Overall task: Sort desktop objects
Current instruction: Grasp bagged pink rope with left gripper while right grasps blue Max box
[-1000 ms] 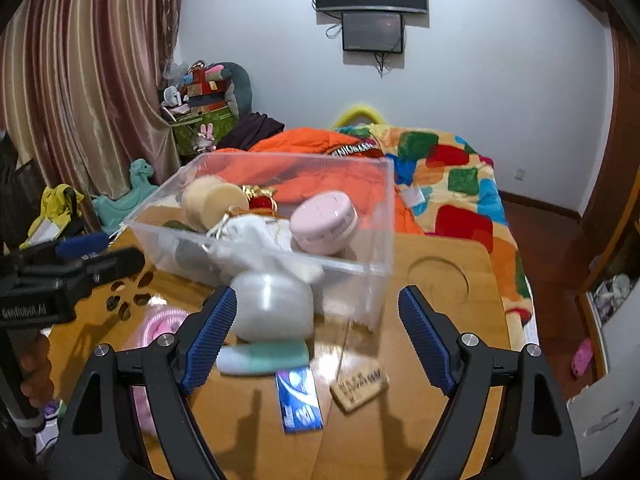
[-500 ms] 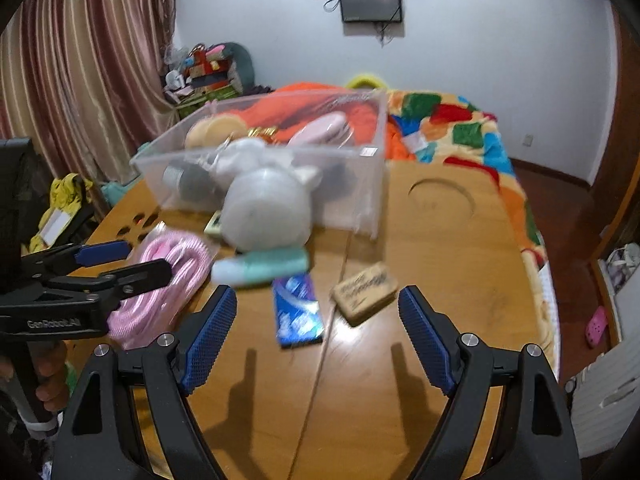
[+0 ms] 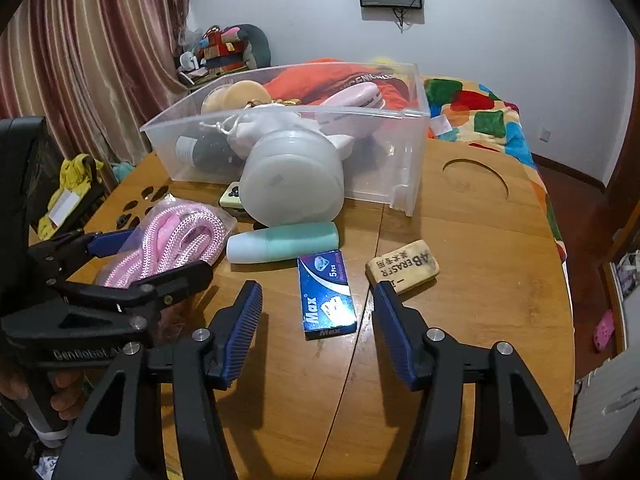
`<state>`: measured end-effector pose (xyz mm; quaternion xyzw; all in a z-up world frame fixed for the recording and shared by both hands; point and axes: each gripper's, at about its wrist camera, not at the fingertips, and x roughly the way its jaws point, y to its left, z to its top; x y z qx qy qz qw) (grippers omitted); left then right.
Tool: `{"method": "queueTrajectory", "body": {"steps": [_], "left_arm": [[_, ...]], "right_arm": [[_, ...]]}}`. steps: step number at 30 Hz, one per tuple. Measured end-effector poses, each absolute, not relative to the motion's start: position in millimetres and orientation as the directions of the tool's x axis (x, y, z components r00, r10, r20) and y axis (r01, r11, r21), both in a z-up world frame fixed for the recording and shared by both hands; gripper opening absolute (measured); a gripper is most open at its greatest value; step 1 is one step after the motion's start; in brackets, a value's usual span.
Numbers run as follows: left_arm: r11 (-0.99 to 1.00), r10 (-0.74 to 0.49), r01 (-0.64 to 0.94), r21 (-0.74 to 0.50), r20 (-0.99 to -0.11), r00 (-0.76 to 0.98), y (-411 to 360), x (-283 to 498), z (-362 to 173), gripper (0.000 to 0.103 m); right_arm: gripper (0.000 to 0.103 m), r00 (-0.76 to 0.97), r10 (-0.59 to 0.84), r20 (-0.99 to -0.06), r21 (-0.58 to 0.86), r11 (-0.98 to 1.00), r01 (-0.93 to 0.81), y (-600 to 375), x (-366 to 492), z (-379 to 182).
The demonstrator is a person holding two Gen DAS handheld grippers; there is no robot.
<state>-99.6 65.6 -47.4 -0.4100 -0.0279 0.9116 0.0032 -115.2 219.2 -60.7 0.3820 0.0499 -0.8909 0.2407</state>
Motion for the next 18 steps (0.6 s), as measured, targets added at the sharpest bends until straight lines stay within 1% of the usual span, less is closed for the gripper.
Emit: {"method": "queueTrajectory", "body": {"steps": [1,2,4,5,9,13,16,18], "left_arm": [[-0.999,0.023,0.020,-0.048,-0.744,-0.668,66.1,-99.1,-47.9,0.091],[-0.999,0.018,0.019,-0.041,-0.740,-0.672,67.1,-98.5,-47.9,0.090],[-1.000,0.010,0.010,-0.023,-0.734,-0.679,69.2,-96.6,-48.1,0.084],[-1.000,0.002,0.005,-0.007,-0.730,-0.683,71.4,-96.0,-48.1,0.077],[-1.000,-0.028,0.024,0.015,-0.718,-0.696,70.9,-96.3,-48.6,0.071],[-0.999,-0.045,0.043,0.020,-0.713,-0.700,66.8,-96.0,-48.1,0.069],[-0.999,-0.032,0.036,0.008,-0.704,-0.710,64.7,-92.8,-45.6,0.066],[-0.999,-0.019,0.031,-0.005,-0.698,-0.716,62.3,-89.1,-42.4,0.065]], "right_arm": [[0.046,-0.588,-0.392,-0.707,0.093,-0.877,0.472,218.2,-115.6,-62.0],[0.044,-0.582,-0.396,-0.710,0.099,-0.875,0.475,218.0,-116.3,-63.7],[0.040,-0.592,-0.389,-0.706,0.085,-0.877,0.474,216.8,-116.4,-64.5],[0.039,-0.593,-0.387,-0.706,0.080,-0.876,0.476,216.0,-116.5,-64.6],[0.026,-0.603,-0.379,-0.702,0.053,-0.872,0.486,213.8,-115.7,-65.1],[0.025,-0.599,-0.386,-0.702,0.073,-0.875,0.478,215.4,-115.6,-64.9],[0.025,-0.563,-0.462,-0.685,0.197,-0.862,0.467,225.0,-117.7,-62.2],[0.025,-0.566,-0.474,-0.675,0.222,-0.861,0.457,228.6,-116.9,-58.7]]}}
